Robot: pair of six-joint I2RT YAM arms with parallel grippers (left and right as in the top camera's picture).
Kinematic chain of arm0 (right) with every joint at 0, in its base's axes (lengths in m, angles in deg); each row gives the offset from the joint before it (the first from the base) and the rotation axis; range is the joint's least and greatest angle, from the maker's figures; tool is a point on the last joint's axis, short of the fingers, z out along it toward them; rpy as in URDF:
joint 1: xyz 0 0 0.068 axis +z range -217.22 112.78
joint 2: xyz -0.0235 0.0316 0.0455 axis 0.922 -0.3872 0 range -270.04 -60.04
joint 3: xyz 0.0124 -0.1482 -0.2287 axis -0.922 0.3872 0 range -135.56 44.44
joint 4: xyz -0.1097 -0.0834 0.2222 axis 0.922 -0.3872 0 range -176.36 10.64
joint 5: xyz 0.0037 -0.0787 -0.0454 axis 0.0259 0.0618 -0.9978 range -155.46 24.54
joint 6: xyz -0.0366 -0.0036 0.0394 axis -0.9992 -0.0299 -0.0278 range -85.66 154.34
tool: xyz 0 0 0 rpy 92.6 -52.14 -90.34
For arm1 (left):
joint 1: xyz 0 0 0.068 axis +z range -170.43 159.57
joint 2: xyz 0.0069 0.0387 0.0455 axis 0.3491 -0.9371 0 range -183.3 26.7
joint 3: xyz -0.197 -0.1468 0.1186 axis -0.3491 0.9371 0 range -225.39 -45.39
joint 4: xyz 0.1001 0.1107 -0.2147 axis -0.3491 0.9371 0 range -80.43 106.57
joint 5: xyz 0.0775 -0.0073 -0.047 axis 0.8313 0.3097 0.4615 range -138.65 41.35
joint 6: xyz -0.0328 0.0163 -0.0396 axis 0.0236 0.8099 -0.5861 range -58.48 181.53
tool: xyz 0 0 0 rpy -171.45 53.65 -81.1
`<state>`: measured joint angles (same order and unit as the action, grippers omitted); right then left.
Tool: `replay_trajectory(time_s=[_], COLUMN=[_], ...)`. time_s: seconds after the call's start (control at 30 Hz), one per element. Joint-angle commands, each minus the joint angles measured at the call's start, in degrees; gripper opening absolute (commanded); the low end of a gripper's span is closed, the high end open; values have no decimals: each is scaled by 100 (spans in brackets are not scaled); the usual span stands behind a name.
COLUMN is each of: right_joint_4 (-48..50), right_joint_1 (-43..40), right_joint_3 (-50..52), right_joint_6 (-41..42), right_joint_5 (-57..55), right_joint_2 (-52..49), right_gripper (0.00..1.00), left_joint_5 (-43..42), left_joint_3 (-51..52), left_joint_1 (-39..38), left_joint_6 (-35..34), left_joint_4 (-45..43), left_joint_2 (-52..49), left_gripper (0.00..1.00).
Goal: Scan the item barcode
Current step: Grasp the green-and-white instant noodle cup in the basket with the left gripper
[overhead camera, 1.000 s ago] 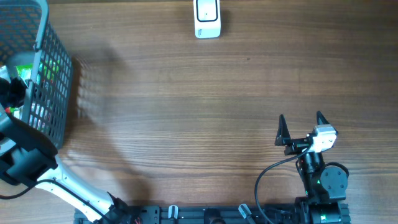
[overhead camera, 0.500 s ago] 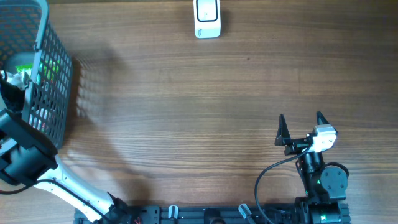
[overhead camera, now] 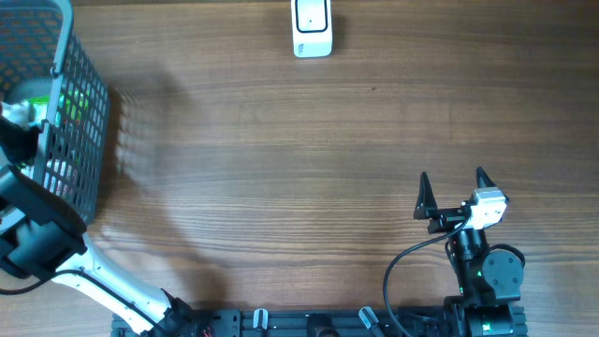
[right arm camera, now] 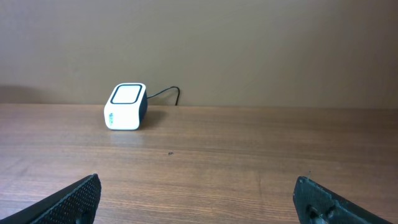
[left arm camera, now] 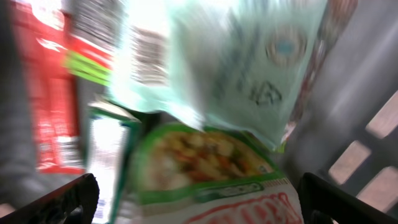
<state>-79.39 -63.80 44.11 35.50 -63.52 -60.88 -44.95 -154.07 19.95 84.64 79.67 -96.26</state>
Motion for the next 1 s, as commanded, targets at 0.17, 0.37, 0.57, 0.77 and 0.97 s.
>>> replay_trajectory(time_s=[0.17, 0.37, 0.57, 0.77, 0.97], right_joint_4=[17, 17, 17, 17, 17], right_joint_1=[-33, -33, -33, -33, -33], right_joint_3=[4, 4, 4, 4, 4], right_joint_6=[-76, -79, -76, -79, -79], right_joint_5=[74, 74, 74, 74, 74], right_joint_2=[42, 42, 42, 42, 42], right_gripper=[100, 100, 100, 100, 100], left_joint_5=[175, 175, 262, 413, 1161], left_joint_3=[-1532, -1532, -1530, -1530, -1497], left_joint_1=[42, 39, 68, 81, 94], left_joint_6=[-1412, -2555, -4269, -7477, -10207], left_joint_4=[323, 863, 1541, 1722, 2643], left_joint_2=[518, 813, 852, 953, 949], left_gripper=[100, 100, 100, 100, 100])
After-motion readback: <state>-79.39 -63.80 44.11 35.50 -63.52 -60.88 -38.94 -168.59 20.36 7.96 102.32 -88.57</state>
